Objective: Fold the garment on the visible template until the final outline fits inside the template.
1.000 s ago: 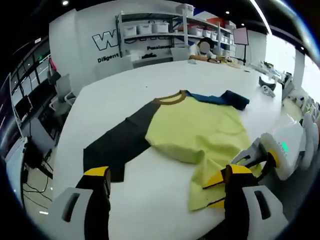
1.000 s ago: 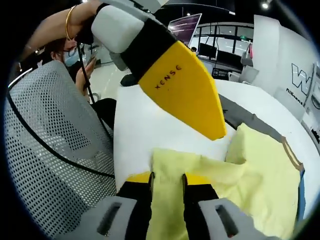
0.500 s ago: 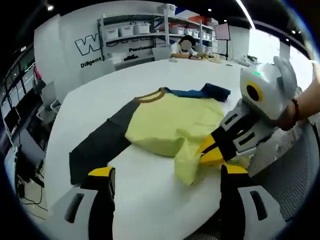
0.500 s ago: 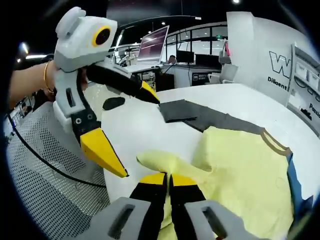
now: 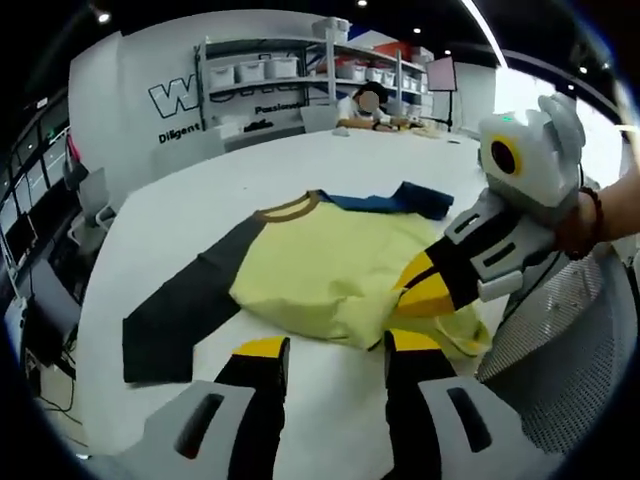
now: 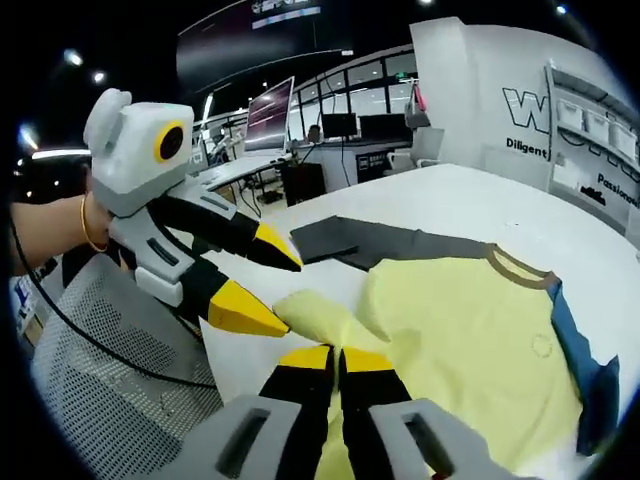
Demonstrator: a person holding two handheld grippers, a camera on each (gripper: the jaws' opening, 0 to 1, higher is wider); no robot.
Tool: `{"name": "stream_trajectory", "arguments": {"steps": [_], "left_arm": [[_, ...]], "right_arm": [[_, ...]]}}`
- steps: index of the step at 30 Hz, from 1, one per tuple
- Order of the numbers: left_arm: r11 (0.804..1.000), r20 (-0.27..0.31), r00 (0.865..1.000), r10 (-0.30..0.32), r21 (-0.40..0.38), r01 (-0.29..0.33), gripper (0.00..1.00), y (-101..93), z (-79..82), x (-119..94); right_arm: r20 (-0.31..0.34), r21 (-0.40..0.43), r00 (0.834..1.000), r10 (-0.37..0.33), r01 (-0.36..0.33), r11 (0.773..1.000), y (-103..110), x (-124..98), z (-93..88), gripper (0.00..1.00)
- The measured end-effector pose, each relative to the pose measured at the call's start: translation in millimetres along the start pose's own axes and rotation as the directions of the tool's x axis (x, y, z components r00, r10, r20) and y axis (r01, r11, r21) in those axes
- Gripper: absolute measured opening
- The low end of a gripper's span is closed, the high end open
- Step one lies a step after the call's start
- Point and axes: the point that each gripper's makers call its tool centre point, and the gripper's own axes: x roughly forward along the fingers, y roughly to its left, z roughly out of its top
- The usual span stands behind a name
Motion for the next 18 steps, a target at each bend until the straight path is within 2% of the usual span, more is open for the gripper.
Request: {"name": "stream_trajectory", "arguments": {"steps": [3,5,7,11,14,18], "left_arm": [[0.999,-0.008,0.999,-0.031,-0.016,0.031,0.33,-7.9,-1.4,3],[0.994,-0.016,0.997,-0.073,-0.087,0.071,0.26,-16.3,-4.2,5],[0.987,-0.014,0.996,-0.088,-0.134,0.085,0.18,-18.3,-4.6,8],[0.982,-0.004,0.995,-0.100,-0.160,0.098,0.11,-20.3,-3.1,9],[0.983,-0.009,0.994,-0.105,-0.151,0.102,0.05,-21.4,-3.5,8],[0.982,-0.003,0.994,-0.111,-0.155,0.110,0.05,-23.0,-4.4,5]], "right_arm": [[0.004,0.013,1.000,0.005,-0.005,1.000,2,-2,-1.7,0.00],[0.005,0.022,1.000,0.005,-0.005,1.000,3,-3,-2.9,0.00],[0.010,0.026,1.000,0.012,-0.012,1.000,5,-3,-3.2,0.00],[0.006,0.027,1.000,0.028,-0.028,0.999,8,-4,-6.7,0.00],[0.009,0.038,0.999,0.033,-0.033,0.999,10,-4,-6.9,0.00],[0.009,0.039,0.999,0.034,-0.034,0.999,10,-5,-7.8,0.00]]}}
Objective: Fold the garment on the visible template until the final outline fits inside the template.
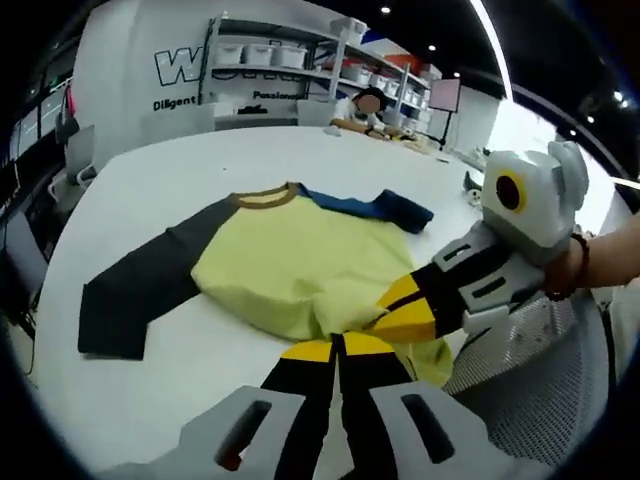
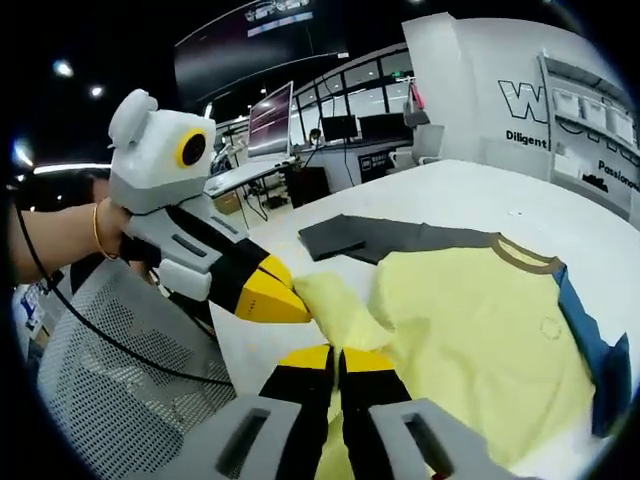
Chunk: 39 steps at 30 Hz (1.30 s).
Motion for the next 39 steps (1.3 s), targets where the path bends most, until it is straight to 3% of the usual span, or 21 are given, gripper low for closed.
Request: {"name": "stream_trajectory", "arguments": {"steps": [4,6,8,20,27,33,39], "left_arm": [[1.000,0.013,1.000,-0.013,-0.024,0.013,0.15,-1.8,0.2,-5],[0.995,0.019,0.999,-0.035,-0.089,0.037,0.27,-4.7,0.9,-6],[0.993,0.035,0.999,-0.037,-0.115,0.041,0.31,-3.8,3.7,-7],[0.991,0.026,0.999,-0.026,-0.128,0.029,0.11,-1.3,3.4,-5],[0.992,-0.012,0.998,-0.062,-0.115,0.061,0.09,-8.8,-3.1,-10],[0.997,-0.026,0.999,-0.043,-0.070,0.041,0.08,-10.9,-4.1,-25],[0.999,-0.042,0.999,0.013,-0.039,-0.014,0.09,-4.4,-10.6,-41]], "right_arm": [[-0.001,0.001,1.000,-0.005,0.005,1.000,-1,0,-1.1,0.00],[-0.001,0.001,1.000,-0.005,0.005,1.000,-1,-1,-1.4,0.00],[-0.003,0.000,1.000,-0.003,0.003,1.000,0,-1,-2.1,0.00],[-0.006,0.000,1.000,0.009,-0.009,1.000,4,-2,-3.8,0.00],[-0.023,-0.021,0.999,0.032,-0.032,0.999,11,-2,-7.1,0.00],[-0.017,-0.025,0.999,0.051,-0.052,0.998,18,-5,-5.2,0.00],[-0.015,-0.040,0.999,0.048,-0.048,0.998,19,-10,-2.5,0.15]]}}
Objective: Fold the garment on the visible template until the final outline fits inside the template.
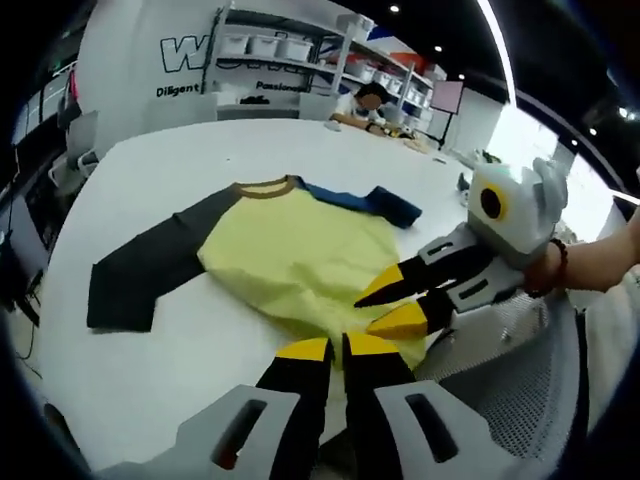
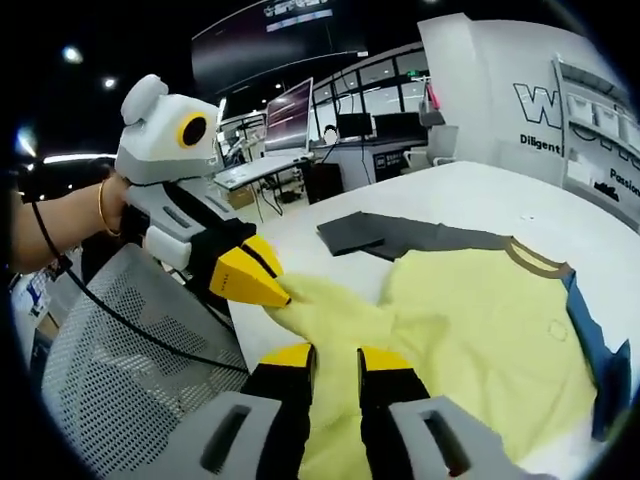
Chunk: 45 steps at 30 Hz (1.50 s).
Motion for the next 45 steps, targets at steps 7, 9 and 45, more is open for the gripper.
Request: {"name": "stream_trajectory", "arguments": {"steps": [7,9,45], "left_arm": [[0.996,-0.050,0.995,0.085,-0.003,-0.086,0.09,21.6,-19.4,-18],[0.991,-0.085,0.988,0.128,-0.035,-0.131,0.09,31.9,-31.3,-22],[0.956,-0.069,0.956,0.284,0.102,-0.276,0.81,46.7,-12.9,-15]], "right_arm": [[-0.006,-0.024,0.999,-0.040,0.040,0.999,-13,-15,0.8,0.23],[-0.001,-0.004,0.997,-0.071,0.071,0.997,-24,-24,-1.0,0.25],[-0.147,0.220,0.943,-0.300,0.326,0.919,-109,-92,-68.6,0.63]]}}
